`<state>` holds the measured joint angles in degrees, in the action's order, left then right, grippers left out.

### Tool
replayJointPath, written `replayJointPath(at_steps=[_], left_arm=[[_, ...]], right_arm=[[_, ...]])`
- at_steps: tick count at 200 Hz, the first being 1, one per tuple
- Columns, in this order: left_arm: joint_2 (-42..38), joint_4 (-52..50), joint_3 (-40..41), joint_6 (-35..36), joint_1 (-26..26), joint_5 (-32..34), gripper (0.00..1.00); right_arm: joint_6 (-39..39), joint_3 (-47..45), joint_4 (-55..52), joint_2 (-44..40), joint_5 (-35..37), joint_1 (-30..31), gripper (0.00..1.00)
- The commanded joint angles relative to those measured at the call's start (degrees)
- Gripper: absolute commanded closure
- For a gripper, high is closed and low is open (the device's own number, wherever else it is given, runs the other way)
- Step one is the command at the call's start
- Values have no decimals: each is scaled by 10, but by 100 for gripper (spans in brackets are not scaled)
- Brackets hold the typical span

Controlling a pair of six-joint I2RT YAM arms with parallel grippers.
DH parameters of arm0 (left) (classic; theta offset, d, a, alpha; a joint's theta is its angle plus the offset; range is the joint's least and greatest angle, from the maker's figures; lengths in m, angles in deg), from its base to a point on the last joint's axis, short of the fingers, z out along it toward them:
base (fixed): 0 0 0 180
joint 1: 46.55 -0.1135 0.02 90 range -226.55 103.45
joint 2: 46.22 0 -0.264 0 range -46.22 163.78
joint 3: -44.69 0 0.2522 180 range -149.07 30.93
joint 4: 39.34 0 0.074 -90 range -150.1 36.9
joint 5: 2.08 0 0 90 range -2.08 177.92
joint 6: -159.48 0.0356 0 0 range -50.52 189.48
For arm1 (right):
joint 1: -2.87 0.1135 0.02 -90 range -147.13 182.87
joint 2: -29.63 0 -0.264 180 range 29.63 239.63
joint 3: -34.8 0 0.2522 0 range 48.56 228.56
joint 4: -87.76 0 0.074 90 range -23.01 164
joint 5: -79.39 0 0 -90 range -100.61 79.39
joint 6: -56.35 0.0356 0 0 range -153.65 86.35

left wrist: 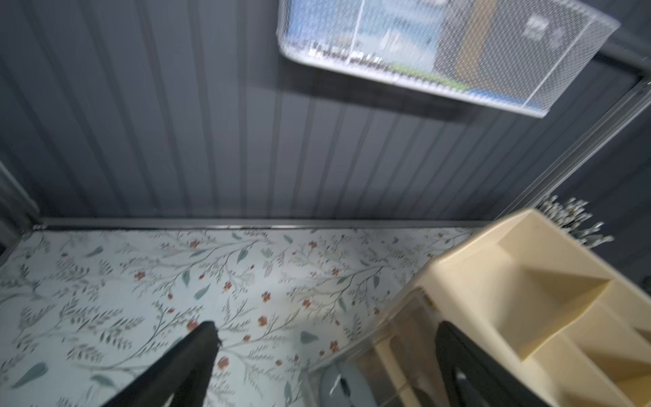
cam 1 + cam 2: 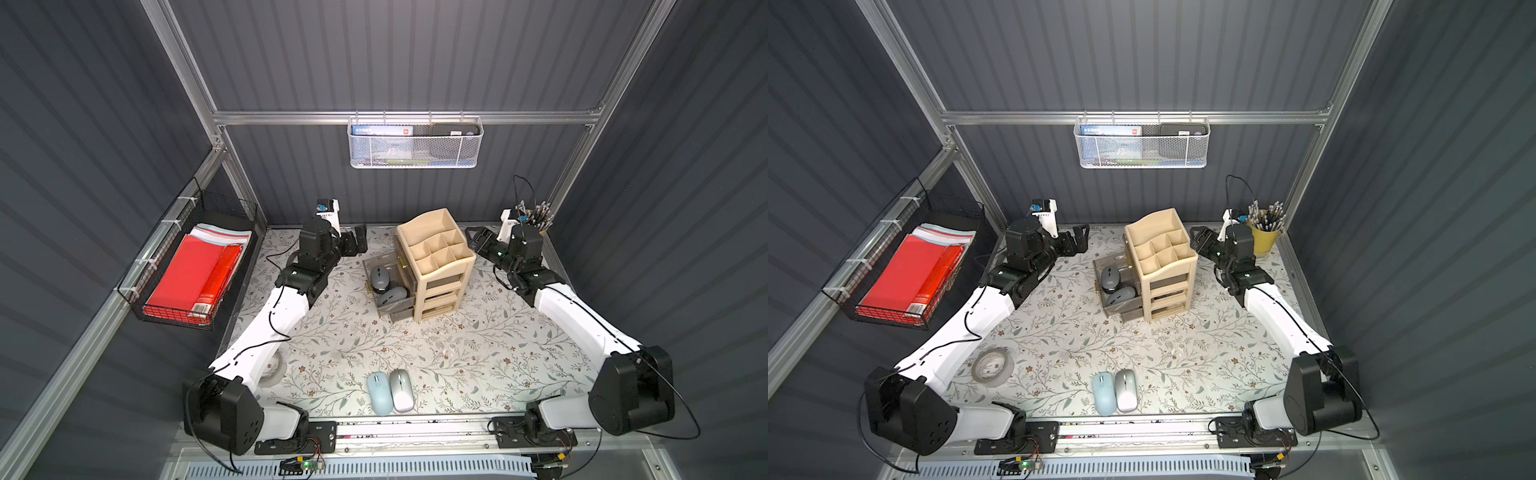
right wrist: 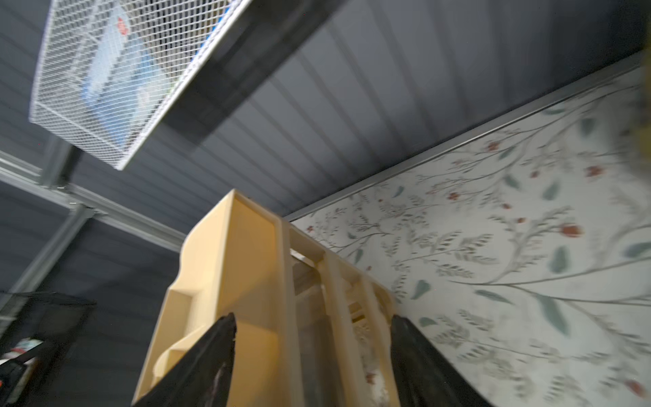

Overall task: Take the mice out of the drawer
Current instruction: Adjust the storage box at the center of the board, then pick up the mouse from the drawer.

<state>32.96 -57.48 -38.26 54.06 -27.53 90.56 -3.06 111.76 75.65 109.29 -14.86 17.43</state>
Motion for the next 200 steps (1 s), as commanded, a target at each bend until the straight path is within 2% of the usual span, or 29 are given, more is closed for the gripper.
replayJointPath(at_steps=[1, 13, 27, 45, 64, 80, 103, 122, 151, 176, 200], left_arm=[[38, -79, 27, 17, 2, -19, 1], [50, -73, 32, 18, 2, -30, 1], [62, -46, 34, 20, 2, -82, 0], [100, -30, 6, 32, 2, -130, 1], [156, -11, -41, 12, 5, -168, 0], [195, 6, -78, 0, 19, -231, 1], [234, 2, -112, 4, 59, -250, 1], [231, -5, -108, 12, 66, -277, 0], [182, -28, -79, 14, 37, -206, 1], [143, -58, -59, 24, -13, -168, 1], [128, -95, -59, 27, -65, -124, 0]], right_arm=[[-101, 68, -154, -9, 119, 4, 27], [-134, 116, -183, -9, 160, 25, 26], [-164, 167, -215, -2, 160, 39, 25], [-181, 211, -239, 3, 129, 48, 25], [-186, 226, -232, -1, 82, 60, 25], [-182, 233, -225, 3, 33, 71, 24], [-180, 245, -221, 13, -11, 90, 24], [-183, 258, -222, 27, -46, 105, 24], [-231, 330, -298, 83, -75, 152, 24], [-283, 440, -421, 180, -90, 205, 28], [-320, 540, -502, 269, -45, 262, 30]])
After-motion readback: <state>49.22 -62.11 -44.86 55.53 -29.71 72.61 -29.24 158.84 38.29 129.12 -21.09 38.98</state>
